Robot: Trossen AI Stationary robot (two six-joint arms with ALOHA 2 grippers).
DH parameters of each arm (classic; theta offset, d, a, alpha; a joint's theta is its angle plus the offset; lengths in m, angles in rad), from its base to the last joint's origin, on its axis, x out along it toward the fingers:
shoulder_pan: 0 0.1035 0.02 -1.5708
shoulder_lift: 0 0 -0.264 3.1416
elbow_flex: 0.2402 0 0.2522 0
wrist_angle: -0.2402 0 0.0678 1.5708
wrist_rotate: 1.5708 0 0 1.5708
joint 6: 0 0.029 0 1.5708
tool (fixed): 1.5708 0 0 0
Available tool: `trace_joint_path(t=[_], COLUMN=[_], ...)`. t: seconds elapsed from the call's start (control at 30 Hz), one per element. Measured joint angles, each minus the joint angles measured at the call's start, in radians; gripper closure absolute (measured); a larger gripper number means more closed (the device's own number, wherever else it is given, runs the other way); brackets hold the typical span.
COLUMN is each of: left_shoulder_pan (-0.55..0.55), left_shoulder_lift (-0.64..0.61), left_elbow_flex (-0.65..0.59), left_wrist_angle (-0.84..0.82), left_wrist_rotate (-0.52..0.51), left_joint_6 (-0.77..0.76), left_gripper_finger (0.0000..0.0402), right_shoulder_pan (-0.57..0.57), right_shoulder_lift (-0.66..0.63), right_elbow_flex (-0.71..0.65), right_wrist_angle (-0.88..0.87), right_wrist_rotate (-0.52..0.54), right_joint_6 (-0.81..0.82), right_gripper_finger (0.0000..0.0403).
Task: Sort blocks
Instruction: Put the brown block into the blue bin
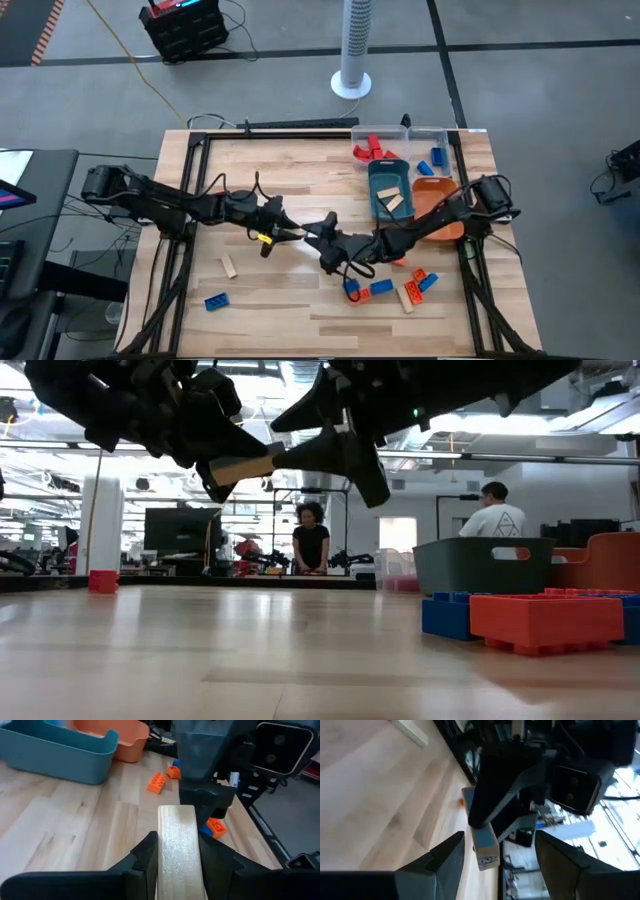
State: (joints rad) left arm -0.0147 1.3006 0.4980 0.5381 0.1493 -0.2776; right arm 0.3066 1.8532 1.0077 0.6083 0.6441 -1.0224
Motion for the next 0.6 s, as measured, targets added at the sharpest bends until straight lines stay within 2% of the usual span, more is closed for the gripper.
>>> trace_joint_path(t=[0.13, 0.3, 0.43, 0.6], left_shoulder_pan=[0.000, 0.000, 0.000, 0.000], left_shoulder_lift=[0.000, 0.000, 0.000, 0.000], left_elbow_flex=[0.015, 0.035, 0.046, 0.046], left_wrist_angle=[-0.019, -0.033, -0.031, -0.034], left_wrist_rotate=[0.009, 0.026, 0.026, 0.029], left_joint_6=[-0.007, -0.005, 0.003, 0.003], left_gripper_finger=[0.0298, 0.0298, 0.0298, 0.0297], right_shoulder_pan=[-0.018, -0.035, -0.042, -0.050], right_shoulder_lift=[0.001, 0.001, 0.001, 0.001], right_elbow_flex=[0.000, 0.000, 0.000, 0.000], right_wrist_angle=[-0.011, 0.001, -0.002, 0.001], right_wrist_rotate=[-0.088, -0.108, -0.148, -0.150], right_joint_6=[0.001, -0.005, -0.006, -0.008], right_gripper_finger=[0.0159, 0.0170, 0.0212, 0.0292])
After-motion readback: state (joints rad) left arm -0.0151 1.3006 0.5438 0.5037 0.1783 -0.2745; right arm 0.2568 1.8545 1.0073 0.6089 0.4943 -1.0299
